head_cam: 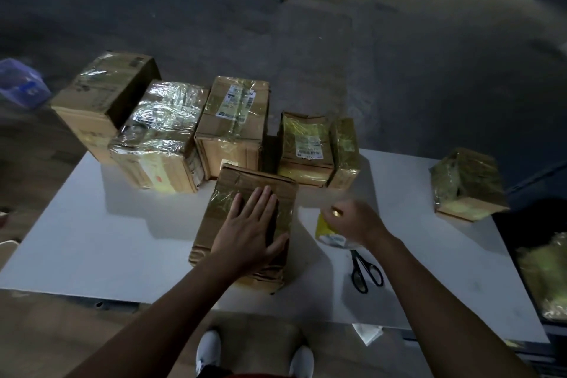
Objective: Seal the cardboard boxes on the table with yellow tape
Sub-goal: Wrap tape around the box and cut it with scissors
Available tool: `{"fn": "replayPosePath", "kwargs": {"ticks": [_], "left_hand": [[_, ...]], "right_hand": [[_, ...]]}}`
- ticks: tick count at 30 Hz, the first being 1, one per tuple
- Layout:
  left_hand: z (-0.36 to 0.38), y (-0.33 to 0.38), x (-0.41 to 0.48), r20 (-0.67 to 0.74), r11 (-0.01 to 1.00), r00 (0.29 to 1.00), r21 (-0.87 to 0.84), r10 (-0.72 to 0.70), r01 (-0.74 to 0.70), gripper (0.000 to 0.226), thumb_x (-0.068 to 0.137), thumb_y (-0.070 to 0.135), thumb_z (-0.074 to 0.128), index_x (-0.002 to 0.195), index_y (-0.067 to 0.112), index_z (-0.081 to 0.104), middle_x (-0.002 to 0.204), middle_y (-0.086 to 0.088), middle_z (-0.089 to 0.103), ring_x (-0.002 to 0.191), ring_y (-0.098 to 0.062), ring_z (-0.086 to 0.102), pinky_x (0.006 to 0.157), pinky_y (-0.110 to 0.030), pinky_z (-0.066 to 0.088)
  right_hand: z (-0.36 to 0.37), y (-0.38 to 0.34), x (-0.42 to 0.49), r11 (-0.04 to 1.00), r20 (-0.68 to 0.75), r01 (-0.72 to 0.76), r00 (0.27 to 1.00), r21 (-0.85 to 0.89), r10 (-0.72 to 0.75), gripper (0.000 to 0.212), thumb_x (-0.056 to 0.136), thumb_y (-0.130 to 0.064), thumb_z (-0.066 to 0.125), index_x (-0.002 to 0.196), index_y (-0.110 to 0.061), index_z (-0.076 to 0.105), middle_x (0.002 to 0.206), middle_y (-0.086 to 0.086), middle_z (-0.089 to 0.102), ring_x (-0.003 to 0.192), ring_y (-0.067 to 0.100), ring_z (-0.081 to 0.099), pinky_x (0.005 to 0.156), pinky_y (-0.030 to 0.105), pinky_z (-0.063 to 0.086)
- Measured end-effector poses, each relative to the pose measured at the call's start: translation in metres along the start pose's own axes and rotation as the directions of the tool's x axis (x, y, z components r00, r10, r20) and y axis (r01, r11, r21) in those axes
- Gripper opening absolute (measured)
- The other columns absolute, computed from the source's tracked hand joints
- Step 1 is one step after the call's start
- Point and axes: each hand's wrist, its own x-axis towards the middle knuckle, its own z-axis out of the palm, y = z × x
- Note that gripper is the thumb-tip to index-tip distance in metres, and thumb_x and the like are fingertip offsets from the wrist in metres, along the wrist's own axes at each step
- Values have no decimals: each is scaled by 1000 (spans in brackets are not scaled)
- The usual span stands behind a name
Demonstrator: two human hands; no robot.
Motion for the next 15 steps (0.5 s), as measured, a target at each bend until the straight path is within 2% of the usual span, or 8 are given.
{"fn": "replayPosePath", "kwargs": {"ticks": [3, 4, 6, 8, 11, 15], "left_hand": [[-6, 0, 2, 47, 1000, 999, 4, 7, -7, 110, 67, 80, -23, 153, 14, -4, 161, -5, -9, 147, -19, -17, 119, -45, -11], [-10, 2, 1, 81, 1000, 997, 9, 5, -6, 112, 68, 84, -16, 153, 13, -5, 161, -7, -11, 146, -20, -18, 118, -46, -13], [-17, 14, 2, 147, 998, 988, 45, -45, 39, 111, 76, 86, 11, 153, 9, -7, 160, -12, -15, 147, -25, -19, 116, -53, -12], [-20, 35, 6, 206, 988, 968, 87, -144, 129, 106, 85, 76, 31, 151, 3, -11, 158, -17, -19, 146, -33, -19, 112, -63, -10], [-21, 57, 13, 251, 971, 939, 102, -236, 217, 95, 95, 58, 34, 147, -3, -16, 155, -24, -23, 143, -40, -23, 109, -69, -8], [-20, 45, 11, 223, 992, 967, 37, -127, 122, 82, 99, 47, 31, 149, -1, -13, 156, -22, -22, 143, -38, -25, 111, -67, -10]], "right_hand": [[19, 4, -4, 997, 13, -58, 998, 46, 57, 47, 95, -29, 56, 52, -22, 37, 52, -1, 37, 53, 18, 40, 54, 29, 27], [26, 3, -6, 995, 38, -79, 996, 53, 77, 44, 96, -32, 54, 55, -22, 40, 57, 2, 43, 60, 19, 45, 57, 29, 30], [39, -3, -6, 990, 96, -131, 987, 54, 126, 40, 98, -38, 48, 63, -19, 47, 70, 7, 53, 72, 25, 54, 63, 30, 35], [48, -9, -3, 987, 150, -161, 976, 17, 157, 36, 99, -39, 44, 76, -14, 56, 85, 13, 63, 86, 30, 59, 69, 31, 37], [53, -18, 2, 985, 190, -167, 967, -39, 171, 38, 101, -36, 39, 94, -6, 61, 101, 18, 65, 96, 32, 59, 72, 31, 35], [50, -12, -4, 981, 232, -185, 953, -66, 195, 38, 102, -41, 34, 86, -14, 55, 97, 14, 65, 88, 27, 58, 71, 32, 37]]}}
